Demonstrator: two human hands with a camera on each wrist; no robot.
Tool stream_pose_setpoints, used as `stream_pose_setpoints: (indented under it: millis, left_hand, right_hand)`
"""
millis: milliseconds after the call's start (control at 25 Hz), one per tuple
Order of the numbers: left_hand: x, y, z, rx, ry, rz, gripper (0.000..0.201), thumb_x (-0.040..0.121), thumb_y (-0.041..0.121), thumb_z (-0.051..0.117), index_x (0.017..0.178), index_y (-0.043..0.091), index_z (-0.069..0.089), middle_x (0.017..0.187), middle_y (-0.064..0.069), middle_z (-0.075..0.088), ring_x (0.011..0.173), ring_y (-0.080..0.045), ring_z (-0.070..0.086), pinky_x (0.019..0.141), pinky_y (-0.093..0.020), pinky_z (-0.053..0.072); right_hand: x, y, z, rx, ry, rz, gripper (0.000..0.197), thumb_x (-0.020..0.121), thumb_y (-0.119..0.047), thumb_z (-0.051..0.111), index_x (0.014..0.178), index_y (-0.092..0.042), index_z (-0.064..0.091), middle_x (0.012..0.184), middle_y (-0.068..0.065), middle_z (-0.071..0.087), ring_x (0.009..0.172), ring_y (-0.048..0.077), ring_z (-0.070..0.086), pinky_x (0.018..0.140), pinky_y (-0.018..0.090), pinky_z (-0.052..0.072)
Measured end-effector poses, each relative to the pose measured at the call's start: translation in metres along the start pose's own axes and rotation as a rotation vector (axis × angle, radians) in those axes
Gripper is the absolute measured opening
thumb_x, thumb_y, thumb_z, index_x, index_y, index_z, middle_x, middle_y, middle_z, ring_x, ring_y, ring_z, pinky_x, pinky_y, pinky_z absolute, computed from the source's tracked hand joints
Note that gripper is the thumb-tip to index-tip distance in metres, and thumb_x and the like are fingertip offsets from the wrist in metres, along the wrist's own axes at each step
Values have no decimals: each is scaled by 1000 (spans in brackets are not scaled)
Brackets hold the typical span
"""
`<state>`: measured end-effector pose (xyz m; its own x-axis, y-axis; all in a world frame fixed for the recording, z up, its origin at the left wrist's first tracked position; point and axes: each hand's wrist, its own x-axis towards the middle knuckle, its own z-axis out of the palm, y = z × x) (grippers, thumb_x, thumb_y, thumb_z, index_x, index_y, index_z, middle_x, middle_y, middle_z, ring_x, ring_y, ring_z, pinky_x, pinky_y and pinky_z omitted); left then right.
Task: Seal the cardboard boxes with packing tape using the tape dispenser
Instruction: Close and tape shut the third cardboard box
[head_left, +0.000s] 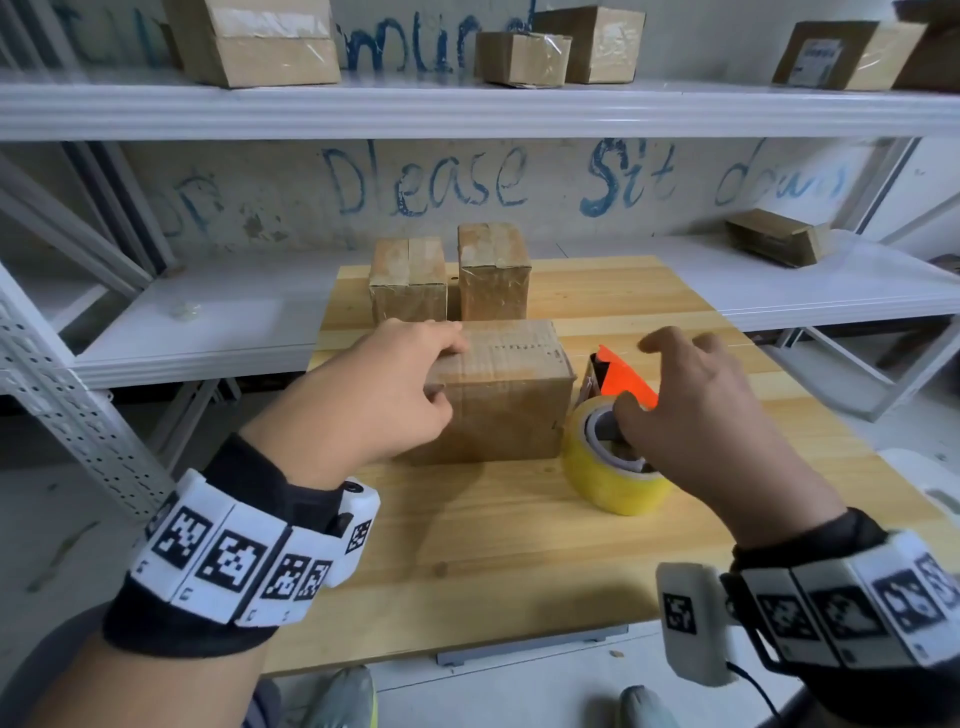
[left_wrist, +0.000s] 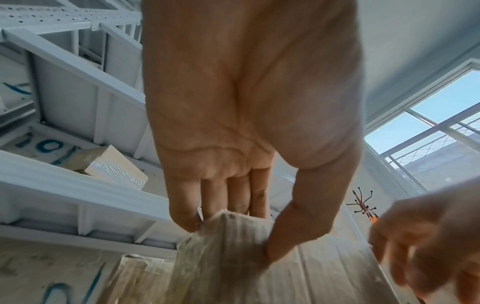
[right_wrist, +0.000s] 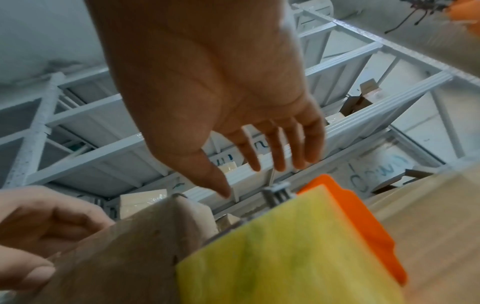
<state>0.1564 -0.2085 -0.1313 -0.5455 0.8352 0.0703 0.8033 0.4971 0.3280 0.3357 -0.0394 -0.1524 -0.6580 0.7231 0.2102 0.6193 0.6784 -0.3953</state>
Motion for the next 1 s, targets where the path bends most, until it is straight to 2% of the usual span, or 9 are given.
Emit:
stream_pose_setpoints:
  millis: [120,240,360,480,520,600,760,880,1000]
  left_hand:
    - [-1,0,-2,-29,17,-4,48,89,24,62,134,38,51,150,12,46,97,-14,68,94,-40,54]
    - [-1,-1,-1,-20,21,14,39,89,39,68,125,34,53,150,11,46,136,-14,47,108,-37,40]
    - [-4,1,-5,-2,-28,19,32,92,42,66,115,42,44,157,9,38,142,-18,38,108,-46,41]
    - [-4,1,-6,-15,-59,125,54,96,5,52,114,55,41,155,23,26,152,-22,19,119,-50,29]
    - [-5,3,-5,-11,-34,137,55,96,7,49,119,55,41,148,22,31,147,-19,25,114,-49,36]
    - [-5,11,-2,57,38,136,36,99,39,47,132,51,38,131,13,33,131,-12,30,102,-44,43]
    - [-5,31,6,304,50,49,72,76,90,32,120,36,50,120,10,42,117,-14,38,91,-36,43]
    - [-6,42,8,426,113,-13,75,75,91,31,110,27,51,115,5,48,110,-19,48,91,-38,42]
    - [-8,39,7,318,117,62,46,86,67,45,104,24,45,114,7,44,105,-16,50,80,-32,43]
  right_hand:
    - [-2,7,1,-11,-211,155,33,83,-33,63,97,-5,53,84,5,53,71,23,55,57,30,43]
    - [2,17,6,-10,-200,177,24,84,-23,60,70,-6,50,63,5,53,50,21,44,44,25,32]
    - [6,23,7,-43,-177,177,11,90,-13,52,80,-8,51,77,10,58,59,22,51,45,27,31]
    - [5,24,8,16,-149,105,6,95,-15,47,97,-10,49,89,11,58,69,27,59,49,31,40]
    - [4,22,7,55,-133,84,8,94,-16,49,99,-11,48,91,11,57,70,28,60,49,31,41]
    - [1,18,1,128,-133,86,22,86,-23,60,101,-15,46,94,7,52,73,26,60,49,27,40]
    - [0,18,-6,100,-154,121,34,79,-27,68,104,-14,50,96,7,58,76,22,63,46,24,42]
    - [-1,23,-7,83,-195,79,25,85,-27,68,86,-4,60,72,9,68,60,24,66,47,31,53]
    - [-3,26,-8,88,-119,71,12,91,-21,60,97,-11,56,80,7,65,64,22,64,52,35,54]
